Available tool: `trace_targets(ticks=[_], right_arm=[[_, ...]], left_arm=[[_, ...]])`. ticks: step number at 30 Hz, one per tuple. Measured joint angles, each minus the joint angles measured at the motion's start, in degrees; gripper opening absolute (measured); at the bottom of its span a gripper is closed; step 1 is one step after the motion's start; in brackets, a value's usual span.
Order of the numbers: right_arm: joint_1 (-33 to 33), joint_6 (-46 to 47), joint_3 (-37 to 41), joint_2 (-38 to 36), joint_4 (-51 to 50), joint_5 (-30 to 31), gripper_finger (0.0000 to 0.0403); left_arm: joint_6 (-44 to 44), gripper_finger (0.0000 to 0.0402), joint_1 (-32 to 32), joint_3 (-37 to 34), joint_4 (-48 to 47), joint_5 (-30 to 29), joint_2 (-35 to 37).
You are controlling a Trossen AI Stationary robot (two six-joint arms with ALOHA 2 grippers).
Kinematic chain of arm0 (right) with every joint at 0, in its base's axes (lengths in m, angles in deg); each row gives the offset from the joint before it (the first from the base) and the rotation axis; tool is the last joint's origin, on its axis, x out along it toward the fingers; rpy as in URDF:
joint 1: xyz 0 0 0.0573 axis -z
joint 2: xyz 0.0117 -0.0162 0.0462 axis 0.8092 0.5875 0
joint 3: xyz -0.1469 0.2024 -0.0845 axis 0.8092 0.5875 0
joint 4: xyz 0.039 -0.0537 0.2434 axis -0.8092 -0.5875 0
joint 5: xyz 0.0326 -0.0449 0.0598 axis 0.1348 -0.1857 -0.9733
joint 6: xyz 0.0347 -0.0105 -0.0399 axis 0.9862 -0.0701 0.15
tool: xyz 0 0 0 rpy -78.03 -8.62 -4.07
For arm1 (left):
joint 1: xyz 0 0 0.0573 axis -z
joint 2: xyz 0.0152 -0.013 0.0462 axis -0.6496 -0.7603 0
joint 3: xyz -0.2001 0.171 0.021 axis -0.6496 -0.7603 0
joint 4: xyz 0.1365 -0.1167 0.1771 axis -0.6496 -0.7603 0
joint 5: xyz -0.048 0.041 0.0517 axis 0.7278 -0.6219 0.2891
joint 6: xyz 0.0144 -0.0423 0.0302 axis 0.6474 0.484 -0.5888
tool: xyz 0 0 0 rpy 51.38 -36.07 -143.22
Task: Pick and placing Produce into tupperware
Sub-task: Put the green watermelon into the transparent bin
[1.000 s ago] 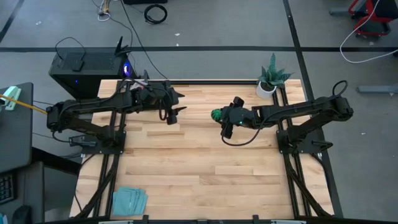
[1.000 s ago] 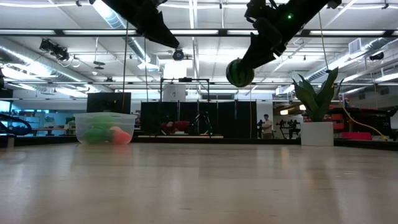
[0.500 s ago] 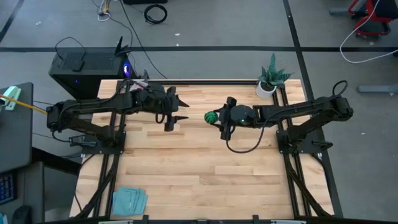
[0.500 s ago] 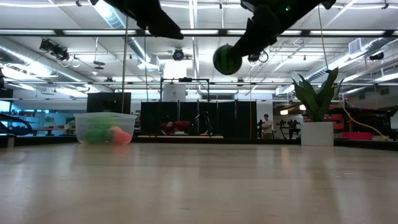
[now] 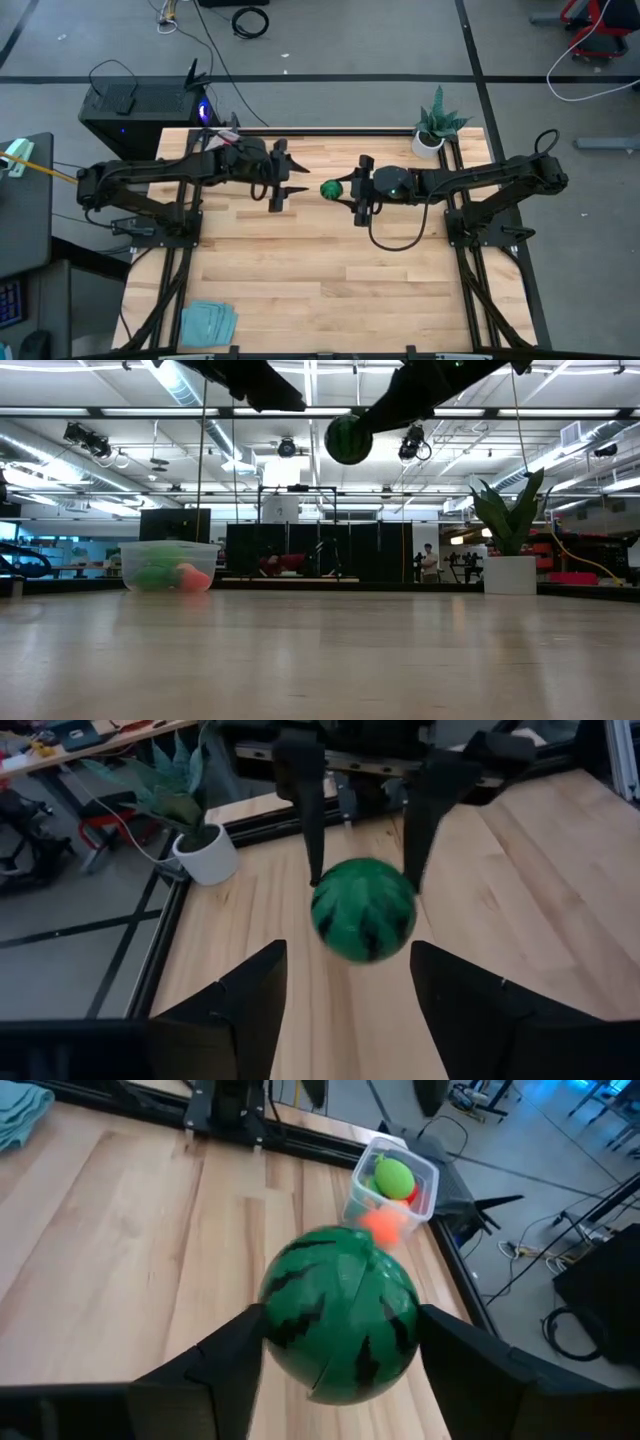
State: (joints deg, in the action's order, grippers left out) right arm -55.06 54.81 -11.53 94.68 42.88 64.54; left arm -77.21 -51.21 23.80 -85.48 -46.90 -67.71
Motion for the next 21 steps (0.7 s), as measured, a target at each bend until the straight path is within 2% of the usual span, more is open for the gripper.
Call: trace_targets(ticks=[5,9,17,21], right_arm=[[-0.02,-0.49,0.00,0.00,0.31,-0.01,0.0230],[-0.02,-0.91,0.00,0.00,0.33,0.00,0.0195],[0.49,-1.46,0.00,0.00,0.19,0.00,0.0103],[0.85,-0.65,0.00,0.00,0.03,0.01,0.0064]], left_arm=[[-4.43,0.0214,0.61,-0.01,-0.03,-0.14,-1.18],[-8.88,0.0226,2.08,-0.01,0.21,-0.68,-3.30],[-9.66,0.0255,3.37,-0.01,-0.02,-7.60,-6.51],[-5.02,0.0253,3.37,-0.01,-3.14,-9.52,-6.56]])
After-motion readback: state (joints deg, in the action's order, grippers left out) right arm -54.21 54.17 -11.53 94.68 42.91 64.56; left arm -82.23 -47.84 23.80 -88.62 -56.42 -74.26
